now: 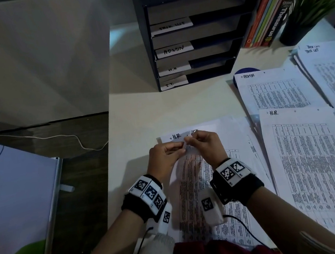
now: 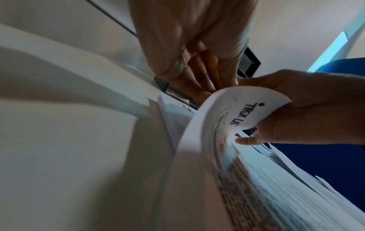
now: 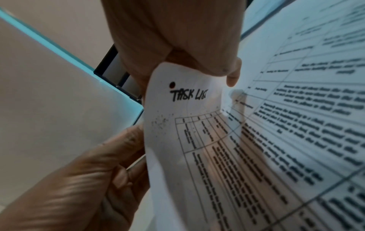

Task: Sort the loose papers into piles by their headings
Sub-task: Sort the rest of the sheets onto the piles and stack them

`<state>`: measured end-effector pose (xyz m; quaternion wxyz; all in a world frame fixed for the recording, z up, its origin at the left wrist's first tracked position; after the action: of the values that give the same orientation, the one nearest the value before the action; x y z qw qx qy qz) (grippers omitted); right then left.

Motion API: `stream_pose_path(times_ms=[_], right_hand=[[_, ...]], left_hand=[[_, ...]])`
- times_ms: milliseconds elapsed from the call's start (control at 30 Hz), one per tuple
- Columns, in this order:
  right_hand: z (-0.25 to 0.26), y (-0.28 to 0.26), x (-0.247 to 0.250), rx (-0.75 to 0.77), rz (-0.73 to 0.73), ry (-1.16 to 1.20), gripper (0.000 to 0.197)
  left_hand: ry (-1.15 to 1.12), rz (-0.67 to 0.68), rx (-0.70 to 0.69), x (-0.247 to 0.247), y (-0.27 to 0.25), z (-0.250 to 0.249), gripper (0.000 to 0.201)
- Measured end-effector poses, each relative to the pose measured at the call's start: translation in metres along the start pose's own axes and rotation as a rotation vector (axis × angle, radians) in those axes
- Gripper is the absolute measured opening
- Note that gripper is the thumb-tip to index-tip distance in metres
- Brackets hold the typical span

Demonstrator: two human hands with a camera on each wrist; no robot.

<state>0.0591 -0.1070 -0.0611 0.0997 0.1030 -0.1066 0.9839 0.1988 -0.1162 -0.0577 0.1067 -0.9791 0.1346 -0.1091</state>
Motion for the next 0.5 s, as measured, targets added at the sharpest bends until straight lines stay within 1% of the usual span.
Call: stream_pose_path(times_ms=[67,167,233,333,500], right_hand=[[-0.0007,-0.0008,0.0015,-0.029,-0.003,0.068,0.024],[0.0007,-0.0013,0.0018,-0.029,0.022,0.069,0.031],[0.0015,-0.0015,0.0008,-0.019,0.038,0.055,0.029],[0.0,-0.0013,-0.0005,-0.024,0.037,0.095,0.026],[-0.007,-0.0017,0.0023,-0.093,-0.01,0.113,0.029]], left_hand=[[-0.025,-0.008,-0.008,-0.0009,-0.0008,-0.0028,0.03],[-0.028,-0.007,0.0,-0.002,0.0004,0.0002,0.029],[-0.021,-0.01,0.013,-0.0025,0.0007,0.0042,0.031],[-0.016,-0.019,0.022,-0.0025,0.0007,0.0071,0.031],[-0.008,-0.007,0.009,-0.0049,-0.0012,0.0053,0.029]])
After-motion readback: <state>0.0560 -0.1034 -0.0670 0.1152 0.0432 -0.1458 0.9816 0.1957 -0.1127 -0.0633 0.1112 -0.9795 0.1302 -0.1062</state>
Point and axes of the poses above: each hand's wrist, its own y-axis towards the middle knuckle, its own x-axis out of the back of the hand, z = x × y, the point moved 10 cm from there along y, towards the middle knuckle
